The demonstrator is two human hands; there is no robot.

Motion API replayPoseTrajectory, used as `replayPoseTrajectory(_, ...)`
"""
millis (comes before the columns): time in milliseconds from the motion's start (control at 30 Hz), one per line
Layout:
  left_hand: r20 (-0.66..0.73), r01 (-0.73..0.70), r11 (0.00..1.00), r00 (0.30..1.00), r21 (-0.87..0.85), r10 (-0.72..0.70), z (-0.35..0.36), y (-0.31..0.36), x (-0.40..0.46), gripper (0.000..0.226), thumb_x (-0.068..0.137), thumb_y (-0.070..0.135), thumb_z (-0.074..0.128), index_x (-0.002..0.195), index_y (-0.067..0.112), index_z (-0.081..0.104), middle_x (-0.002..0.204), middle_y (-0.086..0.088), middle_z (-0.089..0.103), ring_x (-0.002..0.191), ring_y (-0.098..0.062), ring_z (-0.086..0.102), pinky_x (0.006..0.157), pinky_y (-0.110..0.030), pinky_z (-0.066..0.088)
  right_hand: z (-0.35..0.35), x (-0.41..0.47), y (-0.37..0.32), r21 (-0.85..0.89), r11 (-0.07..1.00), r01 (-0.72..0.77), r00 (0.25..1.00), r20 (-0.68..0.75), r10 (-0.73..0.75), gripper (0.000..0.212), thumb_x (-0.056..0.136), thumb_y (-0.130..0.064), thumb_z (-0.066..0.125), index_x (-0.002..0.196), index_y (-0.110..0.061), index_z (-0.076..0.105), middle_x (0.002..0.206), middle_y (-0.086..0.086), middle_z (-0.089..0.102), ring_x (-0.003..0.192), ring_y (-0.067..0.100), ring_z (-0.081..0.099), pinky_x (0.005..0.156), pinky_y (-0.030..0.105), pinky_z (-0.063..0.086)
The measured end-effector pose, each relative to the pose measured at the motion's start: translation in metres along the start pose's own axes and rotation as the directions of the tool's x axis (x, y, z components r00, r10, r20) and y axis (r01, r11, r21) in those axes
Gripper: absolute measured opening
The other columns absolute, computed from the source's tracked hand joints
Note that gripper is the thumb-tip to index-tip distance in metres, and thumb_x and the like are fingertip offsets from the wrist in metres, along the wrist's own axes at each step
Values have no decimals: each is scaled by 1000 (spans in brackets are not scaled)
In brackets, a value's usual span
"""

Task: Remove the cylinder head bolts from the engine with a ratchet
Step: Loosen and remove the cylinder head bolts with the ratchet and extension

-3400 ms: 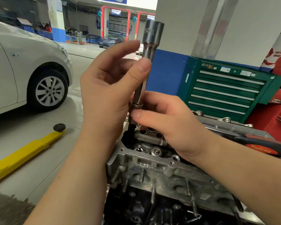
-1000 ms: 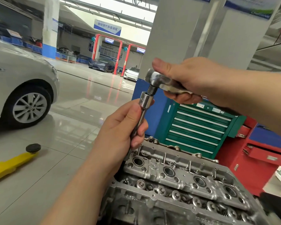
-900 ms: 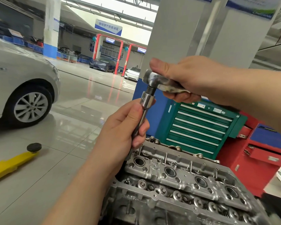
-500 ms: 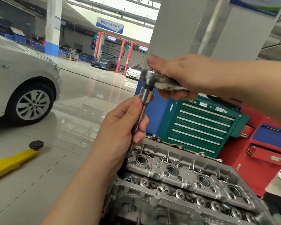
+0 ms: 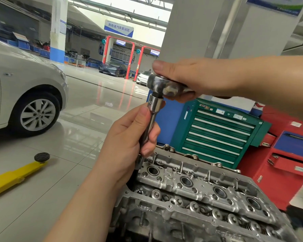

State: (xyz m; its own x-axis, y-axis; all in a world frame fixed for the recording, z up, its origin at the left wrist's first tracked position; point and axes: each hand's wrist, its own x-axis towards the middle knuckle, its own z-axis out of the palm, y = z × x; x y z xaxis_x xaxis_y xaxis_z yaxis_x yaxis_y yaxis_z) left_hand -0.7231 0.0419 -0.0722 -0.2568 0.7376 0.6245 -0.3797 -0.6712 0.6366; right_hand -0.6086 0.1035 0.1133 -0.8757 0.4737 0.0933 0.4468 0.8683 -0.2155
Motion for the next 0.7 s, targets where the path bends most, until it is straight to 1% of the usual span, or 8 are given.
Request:
replayPoseTrajectory(100, 21, 3, 1000, 1000, -4, -3, -2, 0, 0, 41, 101, 46, 55, 123, 17, 73, 68, -4, 49, 46, -13, 34, 46, -23, 31, -9, -2, -2, -66, 998, -23, 996, 84, 29, 74, 99, -76, 22, 56, -25, 52, 50, -3, 37, 46, 17, 28, 48, 19, 31)
replayPoseTrajectory(167, 47, 4, 1000, 999, 27, -5, -1, -1, 0, 40, 101, 48, 55, 124, 20, 74, 69, -2, 51, 47, -13, 35, 47, -22, 32, -15, -5, -1, -87, 996, -27, 987, 152, 40, 76, 99, -75, 23, 48, -28, 53, 46, -5, 39, 43, 14, 31, 52, 22, 33)
replayPoseTrajectory(233, 66, -1, 998, 998, 63, -4, -1, -2, 1, 38, 102, 48, 54, 124, 25, 75, 69, -1, 51, 49, -13, 35, 49, -22, 31, -19, -8, 0, -19, 999, -42, 969, 241, 45, 73, 100, -69, 25, 46, -31, 57, 47, -6, 41, 44, 12, 34, 54, 25, 33)
replayPoseTrajectory(333, 72, 4, 998, 997, 70, -9, -1, -3, 1, 37, 103, 47, 54, 125, 26, 74, 70, -1, 51, 49, -13, 35, 49, -22, 31, -23, -9, 3, 126, 989, -81, 923, 383, 26, 63, 100, -63, 30, 55, -31, 62, 54, -4, 44, 51, 16, 35, 60, 36, 29)
replayPoseTrajectory(400, 78, 7, 998, 997, 66, -12, -2, -4, 1, 37, 103, 46, 53, 126, 25, 74, 70, -1, 51, 49, -13, 36, 49, -22, 31, -27, -7, 5, 207, 975, -80, 890, 456, -24, 54, 102, -55, 35, 65, -31, 67, 60, -7, 49, 54, 14, 40, 61, 39, 27)
replayPoseTrajectory(467, 79, 4, 998, 997, 62, -9, -2, -4, 1, 37, 104, 45, 53, 126, 25, 74, 70, -1, 51, 49, -13, 35, 49, -22, 31, -31, -4, 5, 247, 966, -75, 859, 509, -64, 47, 101, -49, 38, 72, -31, 69, 64, -9, 52, 56, 13, 43, 61, 38, 28)
replayPoseTrajectory(567, 75, 2, 998, 997, 64, -7, -1, -4, 2, 37, 104, 45, 53, 126, 24, 74, 70, -2, 50, 49, -13, 35, 49, -22, 31, -33, 1, 5, 230, 971, -66, 831, 551, -74, 43, 98, -48, 40, 72, -31, 70, 63, -6, 51, 56, 15, 42, 60, 37, 30)
replayPoseTrajectory(700, 60, -6, 999, 998, 43, 3, -2, -3, 2, 37, 102, 47, 55, 123, 23, 74, 70, -2, 50, 48, -13, 35, 47, -21, 31, -30, 8, 5, 219, 976, -19, 825, 554, -109, 52, 103, -42, 33, 70, -37, 73, 62, -17, 60, 51, 7, 44, 54, 27, 32)
